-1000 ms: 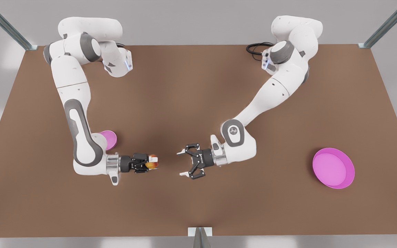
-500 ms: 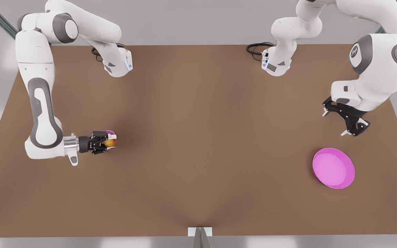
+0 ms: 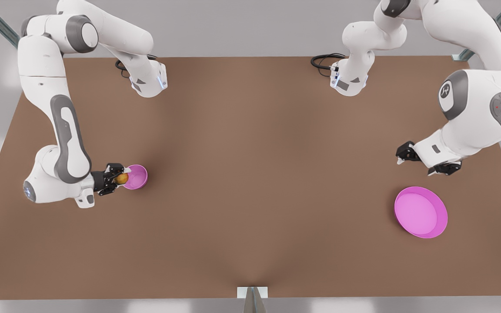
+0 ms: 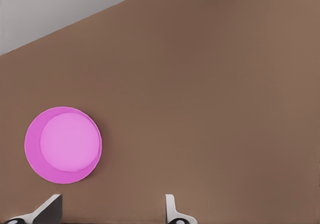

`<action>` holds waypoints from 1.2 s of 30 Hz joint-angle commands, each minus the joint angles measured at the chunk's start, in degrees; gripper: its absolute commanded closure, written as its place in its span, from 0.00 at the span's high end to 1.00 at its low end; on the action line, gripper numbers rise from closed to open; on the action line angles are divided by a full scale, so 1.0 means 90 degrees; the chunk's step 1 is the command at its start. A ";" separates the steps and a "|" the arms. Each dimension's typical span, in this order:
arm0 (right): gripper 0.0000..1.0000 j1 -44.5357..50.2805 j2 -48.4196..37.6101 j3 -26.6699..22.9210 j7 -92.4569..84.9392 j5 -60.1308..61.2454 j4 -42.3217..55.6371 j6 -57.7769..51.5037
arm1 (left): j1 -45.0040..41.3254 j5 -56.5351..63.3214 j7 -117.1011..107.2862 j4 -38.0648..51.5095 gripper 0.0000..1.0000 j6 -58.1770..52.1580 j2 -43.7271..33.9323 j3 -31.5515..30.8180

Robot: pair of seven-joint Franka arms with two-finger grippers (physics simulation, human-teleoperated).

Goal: Use the left arm to pick up the apple from the plate, transfer it to the gripper of the right arm, and then use the right arm to place it into the bowl

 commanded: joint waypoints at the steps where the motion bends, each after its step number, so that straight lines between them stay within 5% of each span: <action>1: 0.64 0.0005 0.0032 0.0015 -0.0239 -0.0229 -0.0067 0.0471 | -0.0006 0.0004 -0.3525 0.0004 1.00 -0.0029 0.0003 -0.0001; 11: 0.69 -0.0141 0.0228 0.0181 -0.0649 0.0084 -0.0536 0.0911 | -0.0006 -0.0006 -0.3535 0.0004 1.00 -0.0029 0.0003 -0.0011; 12: 1.00 -0.0141 0.0208 0.0191 -0.0688 0.0084 -0.0526 0.0920 | -0.0006 -0.0006 -0.3535 0.0004 1.00 -0.0029 0.0003 -0.0011; 17: 1.00 -0.0151 0.0218 0.0181 -0.0650 0.0084 -0.0322 0.0823 | -0.0006 -0.0006 -0.3545 0.0004 1.00 -0.0029 0.0003 -0.0011; 22: 1.00 0.0913 -0.0103 0.0230 0.3098 -0.1741 0.3488 -0.1170 | -0.0006 -0.0006 -0.3506 0.0004 1.00 -0.0010 0.0013 -0.0021; 24: 1.00 0.1177 -0.1224 0.0162 0.4484 -0.2415 0.3439 -0.1150 | -0.0006 -0.0006 -0.3496 0.0062 1.00 -0.0010 0.0072 -0.0021; 27: 1.00 0.1656 -0.2613 -0.0609 0.6880 -0.2457 0.1761 -0.1023 | -0.0006 -0.0016 -0.3486 0.0180 1.00 -0.0010 0.0189 -0.0040; 36: 1.00 0.1743 -0.2253 -0.0483 0.6909 -0.2211 0.2082 -0.1306 | -0.0025 -0.0016 -0.3018 0.0307 1.00 -0.0010 0.0335 -0.0216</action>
